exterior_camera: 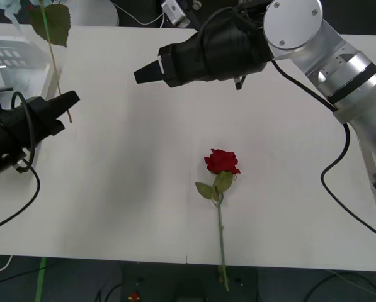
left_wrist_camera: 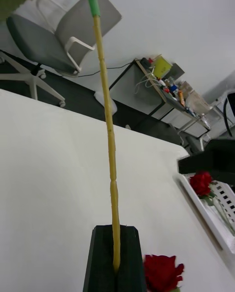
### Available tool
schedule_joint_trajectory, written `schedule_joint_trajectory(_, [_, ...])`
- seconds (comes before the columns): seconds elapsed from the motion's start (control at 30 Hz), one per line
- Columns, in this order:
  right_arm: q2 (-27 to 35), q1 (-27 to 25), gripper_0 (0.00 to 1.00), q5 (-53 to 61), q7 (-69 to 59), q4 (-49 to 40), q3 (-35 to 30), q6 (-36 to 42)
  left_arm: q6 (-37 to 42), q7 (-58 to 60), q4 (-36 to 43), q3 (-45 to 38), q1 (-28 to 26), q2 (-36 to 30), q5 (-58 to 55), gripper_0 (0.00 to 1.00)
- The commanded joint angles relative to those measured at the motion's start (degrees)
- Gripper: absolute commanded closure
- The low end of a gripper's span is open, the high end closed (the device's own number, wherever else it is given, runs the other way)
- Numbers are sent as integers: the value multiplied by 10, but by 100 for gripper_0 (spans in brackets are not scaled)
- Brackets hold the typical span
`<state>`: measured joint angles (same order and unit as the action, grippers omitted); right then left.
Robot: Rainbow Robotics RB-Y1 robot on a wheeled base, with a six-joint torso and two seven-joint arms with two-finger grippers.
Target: Put the red flowers into the right box and the blue flowers into the left box
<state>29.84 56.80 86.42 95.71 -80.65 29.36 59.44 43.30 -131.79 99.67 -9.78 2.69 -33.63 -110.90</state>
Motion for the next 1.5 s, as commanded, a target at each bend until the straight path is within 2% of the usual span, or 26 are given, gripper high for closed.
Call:
schedule_joint_trajectory(0.03, [58, -8, 7, -34, -101, -53, -10, 52, 61, 36, -58, -75, 72, 1, 72, 100])
schedule_joint_trajectory(0.23, [118, -78, 8, -125, -303, -210, -10, 112, 144, 167, -142, -166, 147, -10, 244, 100])
schedule_joint_trajectory(0.33, [135, -108, 7, -167, -373, -275, -10, 150, 173, 246, -149, -202, 166, -14, 342, 100])
schedule_joint_trajectory(0.57, [119, -142, 7, -274, -497, -355, 7, 275, 297, 370, -148, -278, 210, -36, 525, 100])
schedule_joint_trajectory(0.7, [101, -147, 7, -350, -555, -375, 55, 304, 358, 398, -138, -304, 232, -47, 621, 100])
schedule_joint_trajectory(0.83, [87, -150, 7, -430, -642, -383, 130, 299, 422, 401, -120, -311, 264, -56, 760, 100])
schedule_joint_trajectory(0.97, [72, -153, 7, -480, -709, -378, 182, 296, 448, 402, -120, -303, 286, -56, 873, 100])
schedule_joint_trajectory(1.17, [31, -158, 7, -493, -794, -339, 199, 299, 448, 406, -127, -283, 286, -55, 941, 100])
schedule_joint_trajectory(1.3, [4, -158, 7, -521, -793, -304, 205, 299, 443, 409, -139, -278, 286, -55, 941, 100])
schedule_joint_trajectory(1.33, [-1, -158, 7, -533, -792, -293, 208, 299, 442, 410, -141, -276, 286, -55, 939, 94])
schedule_joint_trajectory(1.37, [-6, -158, 7, -542, -789, -284, 211, 298, 440, 411, -142, -272, 286, -55, 936, 79])
schedule_joint_trajectory(1.43, [-8, -158, 7, -552, -787, -269, 217, 294, 439, 413, -142, -266, 286, -55, 930, 61])
schedule_joint_trajectory(1.47, [-11, -158, 7, -559, -783, -260, 220, 292, 439, 414, -142, -263, 286, -55, 924, 53])
schedule_joint_trajectory(1.5, [-11, -158, 7, -562, -781, -256, 221, 291, 439, 414, -142, -262, 286, -55, 924, 50])
